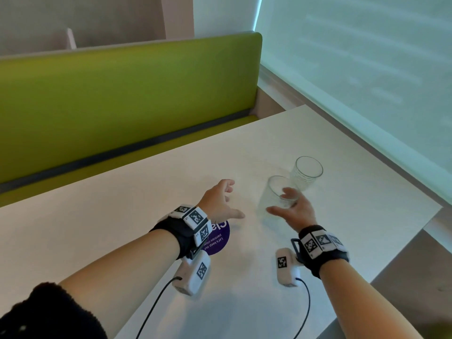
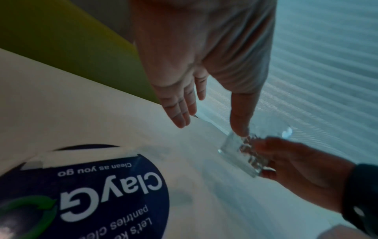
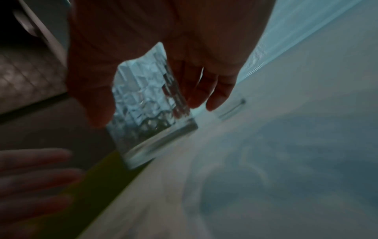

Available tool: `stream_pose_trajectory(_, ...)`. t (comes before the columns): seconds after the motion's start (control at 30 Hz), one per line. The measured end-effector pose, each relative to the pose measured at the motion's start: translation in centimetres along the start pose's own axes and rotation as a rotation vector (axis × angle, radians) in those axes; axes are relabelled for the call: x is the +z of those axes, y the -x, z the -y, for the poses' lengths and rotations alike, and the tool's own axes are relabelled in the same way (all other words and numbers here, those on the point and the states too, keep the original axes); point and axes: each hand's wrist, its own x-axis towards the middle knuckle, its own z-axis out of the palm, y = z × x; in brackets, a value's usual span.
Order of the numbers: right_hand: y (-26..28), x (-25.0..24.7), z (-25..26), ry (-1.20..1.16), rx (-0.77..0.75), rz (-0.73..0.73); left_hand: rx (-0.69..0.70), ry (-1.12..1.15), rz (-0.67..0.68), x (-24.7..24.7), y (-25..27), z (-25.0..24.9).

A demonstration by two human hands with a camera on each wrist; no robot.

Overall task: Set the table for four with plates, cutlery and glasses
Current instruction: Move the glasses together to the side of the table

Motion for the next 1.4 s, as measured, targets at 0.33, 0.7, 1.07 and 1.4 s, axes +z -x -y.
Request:
stream_pose_trajectory(0.33, 0.6, 3.3, 4.7, -0.204, -0.045, 0.462, 0.075, 0.058, -0.051, 0.7, 0.2, -0.1)
stream_pose_trajectory(0.7, -6.3, -2.6, -2.8, 0.092, 0.431, -0.048, -0.032, 0.096, -0.218, -1.5, -0.6, 1.9)
stream_pose_trajectory(1.07, -8.8, -4.8, -2.9, -0.01, 0.354, -0.378, -0.065, 0.081, -0.243, -2.7, 0.0, 3.3)
stream_pose_trajectory(1.4, -10.2, -1.3, -1.7, -0.038, 0.301, -0.397, -0.166, 0.09, -0.335, -4.6, 0.5, 7.3)
